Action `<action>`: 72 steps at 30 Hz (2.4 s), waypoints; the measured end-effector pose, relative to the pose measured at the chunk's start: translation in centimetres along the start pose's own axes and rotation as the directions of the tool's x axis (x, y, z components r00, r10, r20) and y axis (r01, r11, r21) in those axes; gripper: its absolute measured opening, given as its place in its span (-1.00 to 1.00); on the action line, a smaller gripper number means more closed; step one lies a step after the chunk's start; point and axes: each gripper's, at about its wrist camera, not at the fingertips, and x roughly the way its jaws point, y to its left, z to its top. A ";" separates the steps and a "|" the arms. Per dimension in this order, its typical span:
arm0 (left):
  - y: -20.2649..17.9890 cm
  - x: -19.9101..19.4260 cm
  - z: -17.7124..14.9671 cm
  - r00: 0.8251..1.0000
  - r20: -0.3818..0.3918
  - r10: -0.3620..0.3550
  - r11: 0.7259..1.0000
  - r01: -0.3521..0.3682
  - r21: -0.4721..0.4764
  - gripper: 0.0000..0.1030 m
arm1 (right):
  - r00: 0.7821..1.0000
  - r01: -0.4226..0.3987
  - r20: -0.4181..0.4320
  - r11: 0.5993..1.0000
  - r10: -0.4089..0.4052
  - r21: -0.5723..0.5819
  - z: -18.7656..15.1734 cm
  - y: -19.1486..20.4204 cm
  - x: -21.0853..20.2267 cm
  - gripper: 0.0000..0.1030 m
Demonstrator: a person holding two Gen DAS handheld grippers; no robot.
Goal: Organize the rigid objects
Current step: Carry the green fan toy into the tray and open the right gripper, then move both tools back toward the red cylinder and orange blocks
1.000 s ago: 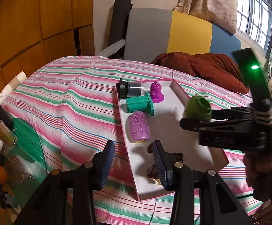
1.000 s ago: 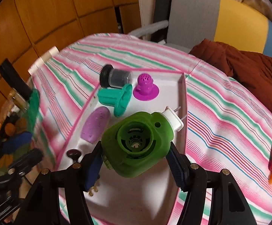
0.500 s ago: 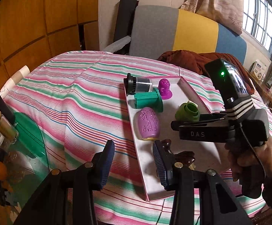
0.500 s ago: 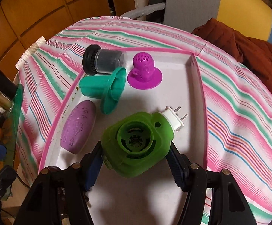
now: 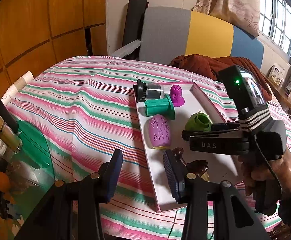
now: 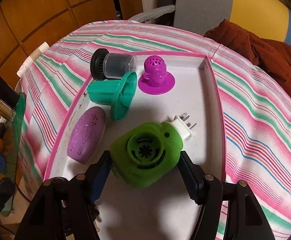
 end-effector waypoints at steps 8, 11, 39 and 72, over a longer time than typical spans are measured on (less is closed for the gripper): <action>0.1 -0.2 -0.1 1.000 0.002 -0.007 1.000 0.007 0.003 -0.18 | 0.999 -0.002 0.044 1.000 0.002 0.006 -0.2 0.0 -1.3 0.45; 0.0 -0.3 -0.2 1.000 0.004 -0.008 1.000 0.008 0.005 -0.18 | 0.998 -0.004 0.067 1.000 0.003 0.013 -0.3 -0.1 -2.3 0.51; -3.9 -1.2 0.7 0.998 0.030 -0.051 0.994 0.048 0.100 -0.18 | 0.968 0.125 0.188 0.970 -0.165 0.210 -7.2 -12.4 -12.0 0.67; -29.1 5.8 4.6 0.939 -0.176 -0.295 0.862 0.341 0.376 -0.27 | 0.905 0.157 0.013 0.363 -0.425 0.918 -22.2 -38.9 -19.0 0.70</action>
